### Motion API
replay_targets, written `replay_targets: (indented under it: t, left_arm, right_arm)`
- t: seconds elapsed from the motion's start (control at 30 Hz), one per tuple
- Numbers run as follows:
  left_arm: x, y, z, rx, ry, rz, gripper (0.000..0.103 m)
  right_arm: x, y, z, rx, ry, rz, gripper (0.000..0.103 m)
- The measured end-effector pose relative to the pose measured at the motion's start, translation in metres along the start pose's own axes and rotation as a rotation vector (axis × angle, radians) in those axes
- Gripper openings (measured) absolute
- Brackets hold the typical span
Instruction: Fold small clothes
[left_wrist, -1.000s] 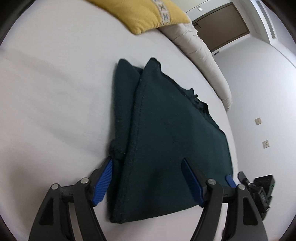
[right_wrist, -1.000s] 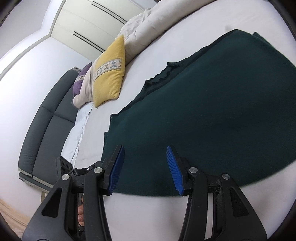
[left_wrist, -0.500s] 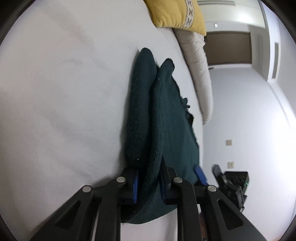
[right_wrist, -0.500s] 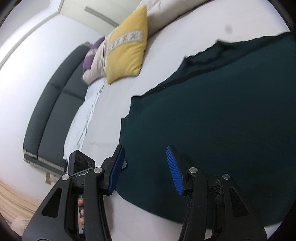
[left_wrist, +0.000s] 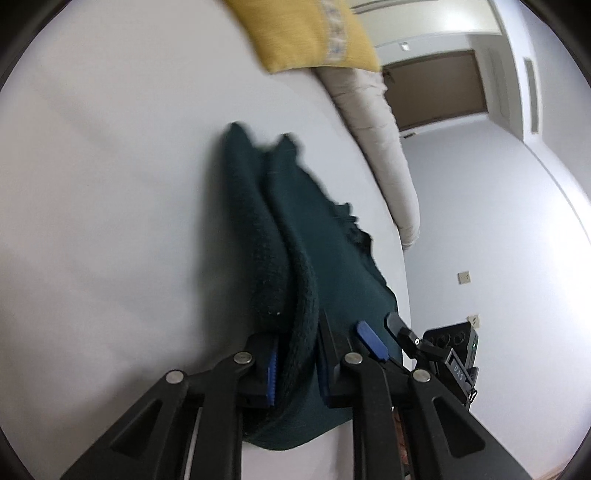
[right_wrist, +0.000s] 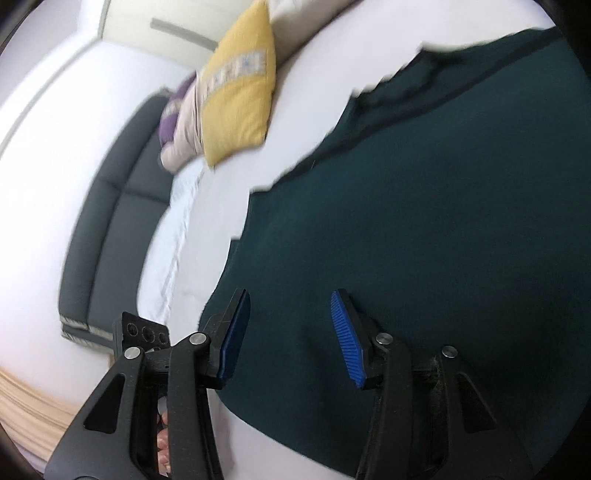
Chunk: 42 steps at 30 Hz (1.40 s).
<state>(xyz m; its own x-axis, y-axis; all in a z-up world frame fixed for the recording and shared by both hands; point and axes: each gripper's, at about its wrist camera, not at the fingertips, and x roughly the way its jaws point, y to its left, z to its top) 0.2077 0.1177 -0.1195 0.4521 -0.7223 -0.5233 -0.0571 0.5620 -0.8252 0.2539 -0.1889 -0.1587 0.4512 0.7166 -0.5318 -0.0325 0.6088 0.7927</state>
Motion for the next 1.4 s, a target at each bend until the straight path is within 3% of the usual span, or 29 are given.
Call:
replay_targets:
  t: [0.17, 0.3, 0.43, 0.47, 0.57, 0.6, 0.67, 0.77, 0.93, 1.07, 1.13, 1.17, 1.23, 1.4]
  left_arm:
    - [0.036, -0.087, -0.008, 0.176, 0.019, 0.007, 0.017]
    - [0.12, -0.153, -0.042, 0.315, 0.136, 0.014, 0.018]
    - [0.183, -0.165, -0.079, 0.338, 0.259, 0.027, 0.025]
    - [0.182, -0.167, -0.083, 0.344, 0.25, 0.011, 0.028]
    - [0.151, -0.169, -0.09, 0.358, 0.195, -0.039, 0.055]
    - [0.133, -0.167, -0.089, 0.348, 0.16, -0.079, 0.059]
    - [0.104, -0.163, -0.086, 0.359, 0.11, -0.116, 0.059]
    - [0.078, -0.147, -0.072, 0.392, 0.031, -0.041, 0.059]
    - [0.067, -0.118, -0.07, 0.358, 0.041, -0.008, 0.056]
    - [0.064, -0.107, -0.074, 0.344, 0.046, -0.008, 0.056]
    - [0.056, -0.103, -0.074, 0.346, 0.051, -0.006, 0.056]
    - [0.061, -0.108, -0.078, 0.352, 0.05, 0.0, 0.056]
    - [0.062, -0.115, -0.077, 0.369, 0.05, 0.014, 0.056]
    - [0.063, -0.126, -0.077, 0.402, 0.05, 0.028, 0.056]
  right_arm:
    - [-0.065, -0.031, 0.011, 0.025, -0.08, -0.05, 0.045]
    - [-0.108, -0.068, 0.018, 0.077, -0.139, -0.051, 0.048]
    - [-0.132, -0.109, 0.018, 0.159, -0.157, -0.022, 0.046]
    - [-0.135, -0.113, 0.017, 0.159, -0.152, -0.011, 0.046]
    - [-0.133, -0.114, 0.019, 0.154, -0.139, 0.004, 0.047]
    - [-0.132, -0.113, 0.021, 0.157, -0.137, -0.002, 0.049]
    - [-0.128, -0.106, 0.025, 0.149, -0.132, -0.018, 0.055]
    - [-0.12, -0.089, 0.031, 0.114, -0.117, -0.104, 0.06]
    - [-0.107, -0.064, 0.045, 0.097, -0.066, -0.237, 0.059]
    - [-0.081, -0.038, 0.054, 0.014, 0.029, -0.35, 0.049]
    - [-0.072, -0.032, 0.052, -0.034, 0.061, -0.411, 0.024]
    - [-0.073, -0.031, 0.052, -0.05, 0.063, -0.433, 0.02]
    - [-0.077, -0.032, 0.048, -0.047, 0.053, -0.419, 0.015]
    - [-0.118, -0.03, 0.041, -0.095, 0.002, -0.398, 0.013]
